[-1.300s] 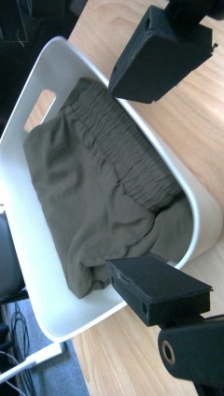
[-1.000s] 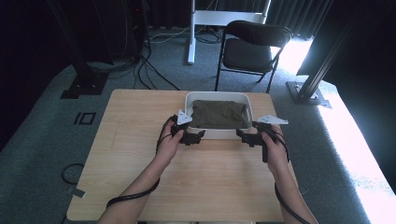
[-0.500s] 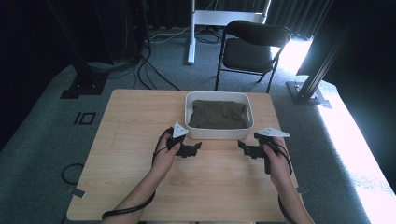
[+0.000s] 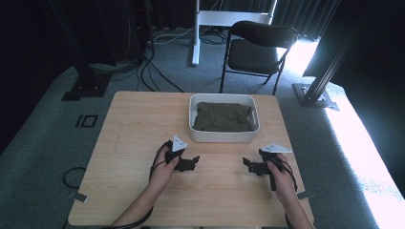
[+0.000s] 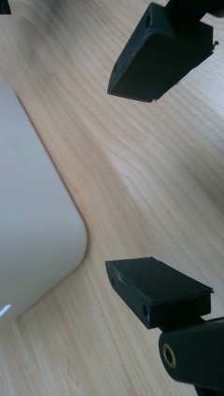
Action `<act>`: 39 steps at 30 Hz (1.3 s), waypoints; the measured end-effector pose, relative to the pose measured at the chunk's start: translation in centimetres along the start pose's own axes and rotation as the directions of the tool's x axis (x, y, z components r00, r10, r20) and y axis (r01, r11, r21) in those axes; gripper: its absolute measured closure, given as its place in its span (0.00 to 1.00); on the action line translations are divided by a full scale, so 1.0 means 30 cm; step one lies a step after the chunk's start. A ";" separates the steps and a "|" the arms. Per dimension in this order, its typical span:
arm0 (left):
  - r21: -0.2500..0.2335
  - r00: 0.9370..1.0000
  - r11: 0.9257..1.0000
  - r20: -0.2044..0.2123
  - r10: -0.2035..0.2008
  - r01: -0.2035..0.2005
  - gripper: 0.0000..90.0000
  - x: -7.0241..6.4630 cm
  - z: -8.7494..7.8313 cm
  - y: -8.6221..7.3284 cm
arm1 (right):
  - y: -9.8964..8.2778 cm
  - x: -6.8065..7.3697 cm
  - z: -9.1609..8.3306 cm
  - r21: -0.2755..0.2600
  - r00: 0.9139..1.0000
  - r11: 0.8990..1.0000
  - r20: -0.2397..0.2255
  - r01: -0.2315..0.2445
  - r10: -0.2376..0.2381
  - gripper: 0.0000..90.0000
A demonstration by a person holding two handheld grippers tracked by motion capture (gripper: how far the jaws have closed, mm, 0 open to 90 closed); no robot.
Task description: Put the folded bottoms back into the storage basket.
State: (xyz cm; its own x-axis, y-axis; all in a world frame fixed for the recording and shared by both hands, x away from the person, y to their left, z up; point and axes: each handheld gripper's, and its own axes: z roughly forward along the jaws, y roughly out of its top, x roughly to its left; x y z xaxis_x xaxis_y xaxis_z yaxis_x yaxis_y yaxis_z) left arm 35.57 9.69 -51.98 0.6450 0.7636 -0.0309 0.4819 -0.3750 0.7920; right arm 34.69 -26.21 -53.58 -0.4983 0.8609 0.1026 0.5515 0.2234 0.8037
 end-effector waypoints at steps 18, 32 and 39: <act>0.100 0.999 0.995 -0.039 0.013 -0.009 0.17 0.017 -0.016 -0.134 | -0.113 -0.034 -0.063 0.047 0.996 0.998 0.088 -0.032 0.028 0.14; 0.148 0.997 0.989 -0.079 0.011 0.001 0.17 0.041 -0.072 -0.192 | -0.166 -0.068 -0.093 0.082 0.983 0.996 0.180 -0.045 0.030 0.14; 0.136 0.993 0.991 -0.118 -0.003 0.020 0.17 0.058 -0.105 -0.220 | -0.168 -0.060 -0.090 0.102 0.982 0.994 0.187 -0.041 0.022 0.14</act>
State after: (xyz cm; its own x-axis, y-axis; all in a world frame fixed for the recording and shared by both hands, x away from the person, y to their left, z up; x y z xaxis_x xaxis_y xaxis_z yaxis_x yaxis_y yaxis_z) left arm 31.64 15.13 -55.33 0.5687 0.8217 0.0387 0.5704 -0.4277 0.7012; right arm 31.00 -30.13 -56.23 -0.3525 0.9358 0.0088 0.6373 0.2332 0.7345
